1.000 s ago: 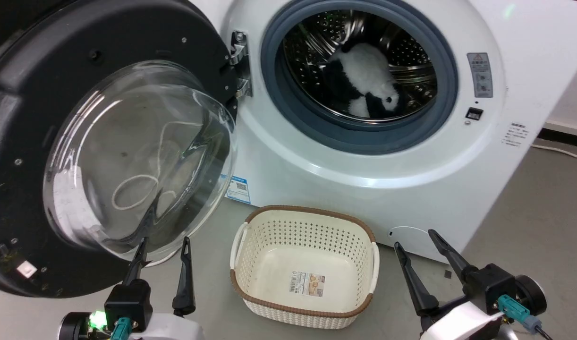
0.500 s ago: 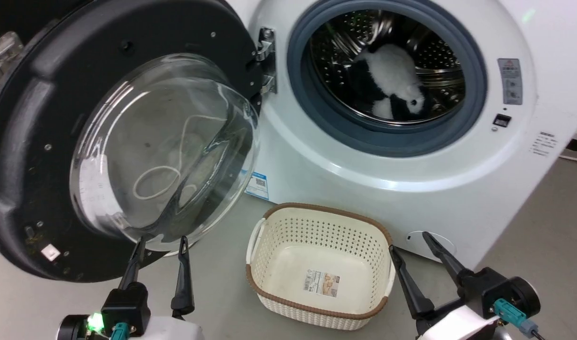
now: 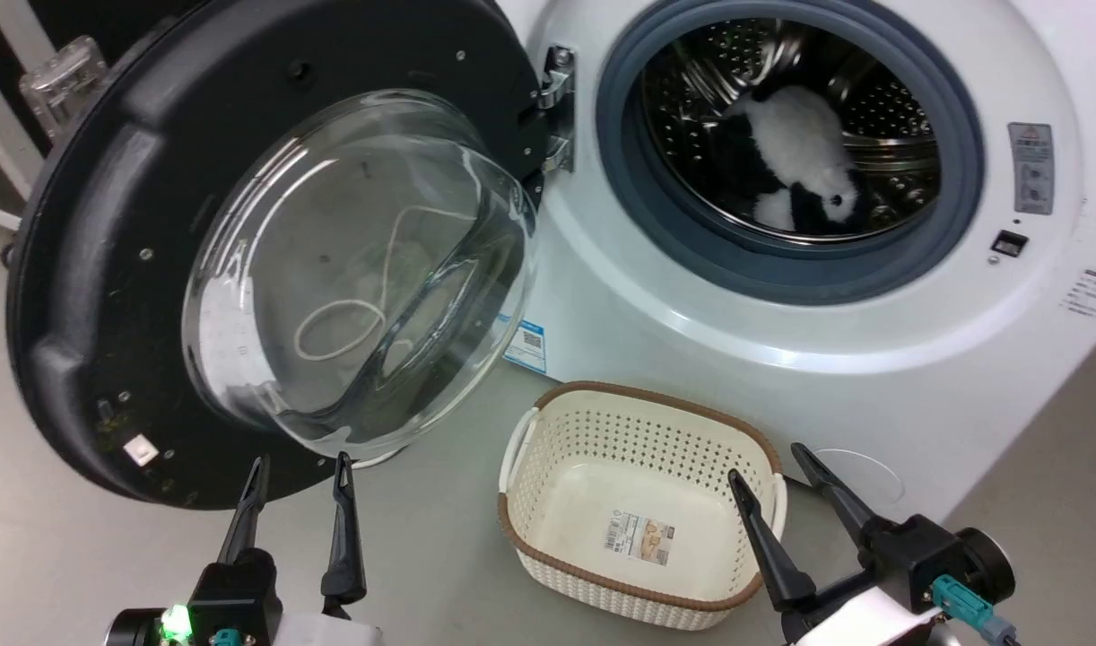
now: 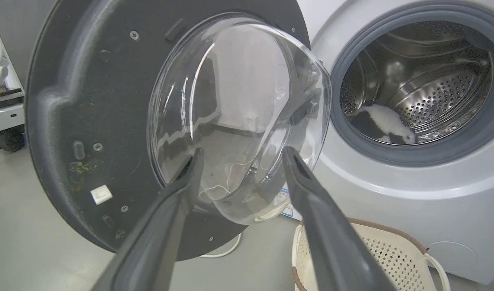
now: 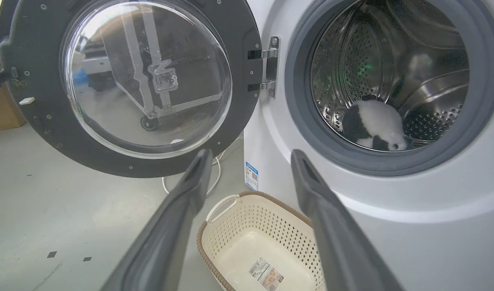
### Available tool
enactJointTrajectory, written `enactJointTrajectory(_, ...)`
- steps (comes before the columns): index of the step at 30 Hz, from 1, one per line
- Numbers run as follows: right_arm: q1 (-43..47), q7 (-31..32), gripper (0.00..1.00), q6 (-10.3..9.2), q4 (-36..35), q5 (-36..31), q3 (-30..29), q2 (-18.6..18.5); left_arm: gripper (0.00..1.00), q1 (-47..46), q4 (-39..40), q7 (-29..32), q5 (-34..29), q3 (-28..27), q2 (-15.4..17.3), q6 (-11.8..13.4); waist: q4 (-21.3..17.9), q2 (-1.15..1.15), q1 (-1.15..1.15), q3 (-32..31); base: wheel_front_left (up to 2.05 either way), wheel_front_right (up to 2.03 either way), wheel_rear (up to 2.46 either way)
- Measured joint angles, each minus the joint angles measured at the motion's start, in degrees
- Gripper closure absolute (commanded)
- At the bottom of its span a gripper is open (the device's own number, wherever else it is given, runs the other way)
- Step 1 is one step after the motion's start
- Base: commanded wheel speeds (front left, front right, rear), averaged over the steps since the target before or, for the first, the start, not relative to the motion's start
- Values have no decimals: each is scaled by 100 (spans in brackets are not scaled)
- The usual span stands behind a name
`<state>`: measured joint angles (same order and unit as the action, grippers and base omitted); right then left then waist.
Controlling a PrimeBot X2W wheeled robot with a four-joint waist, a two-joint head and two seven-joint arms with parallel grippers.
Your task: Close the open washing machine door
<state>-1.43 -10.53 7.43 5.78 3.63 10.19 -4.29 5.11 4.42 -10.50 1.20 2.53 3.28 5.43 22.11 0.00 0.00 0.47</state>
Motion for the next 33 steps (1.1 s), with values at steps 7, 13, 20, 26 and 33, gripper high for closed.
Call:
enactJointTrajectory(7, -1, -75, 0, 0, 24, 9, 90, -22, 100, 45, 15, -74, 85, 31, 0, -8, 175, 0, 0, 44, 0, 0, 0)
enactJointTrajectory(13, -1, -138, 0, 0, 23, 40, 110, -104, 100, 54, 326, -159, 264, -67, 4, -14, 310, 0, 0, 160, 0, 0, 0)
enactJointTrajectory(20, 18, -242, 0, 0, -35, 38, 19, -187, 100, -409, 988, -240, 838, -633, 77, -225, 480, 0, 0, 355, 0, 0, 0)
enactJointTrajectory(26, 112, -330, 0, 0, -211, 8, -201, -222, 100, -1822, 573, 140, 2138, -1797, 826, -509, 660, 0, 0, 601, 0, 0, 0)
enactJointTrajectory(33, 91, -422, 0, 1, -283, -4, -234, -314, 100, -3171, -1190, 1346, 3771, -2813, 1797, -662, 474, 0, 1, 974, 0, 0, 0)
